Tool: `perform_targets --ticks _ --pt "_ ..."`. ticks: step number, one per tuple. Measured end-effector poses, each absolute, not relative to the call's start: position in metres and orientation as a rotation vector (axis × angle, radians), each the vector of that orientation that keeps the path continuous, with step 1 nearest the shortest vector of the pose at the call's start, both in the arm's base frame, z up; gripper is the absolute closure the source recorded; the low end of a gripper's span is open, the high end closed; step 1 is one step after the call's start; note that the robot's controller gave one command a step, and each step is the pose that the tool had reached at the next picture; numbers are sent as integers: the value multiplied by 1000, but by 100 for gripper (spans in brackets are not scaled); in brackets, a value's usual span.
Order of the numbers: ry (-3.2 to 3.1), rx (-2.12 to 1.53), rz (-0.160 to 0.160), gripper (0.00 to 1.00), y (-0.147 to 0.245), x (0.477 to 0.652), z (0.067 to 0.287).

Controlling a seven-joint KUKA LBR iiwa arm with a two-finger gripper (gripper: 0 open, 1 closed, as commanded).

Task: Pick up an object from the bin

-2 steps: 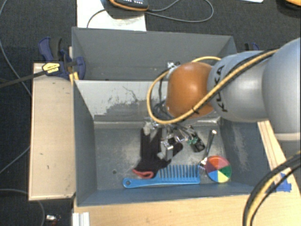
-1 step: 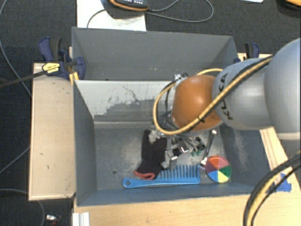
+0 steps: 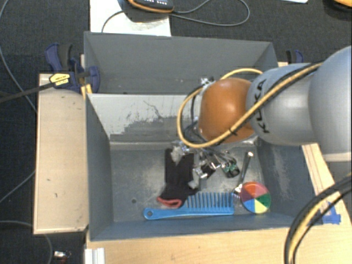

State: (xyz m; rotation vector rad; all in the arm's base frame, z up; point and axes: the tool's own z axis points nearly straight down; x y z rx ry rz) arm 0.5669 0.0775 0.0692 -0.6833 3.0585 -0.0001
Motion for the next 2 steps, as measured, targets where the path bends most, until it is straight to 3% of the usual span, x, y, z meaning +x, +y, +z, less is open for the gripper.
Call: perform_targets --ticks 1,2 --pt "3077 -600 3 0 77 554 70" --pt "3059 -658 2 100 78 565 70"
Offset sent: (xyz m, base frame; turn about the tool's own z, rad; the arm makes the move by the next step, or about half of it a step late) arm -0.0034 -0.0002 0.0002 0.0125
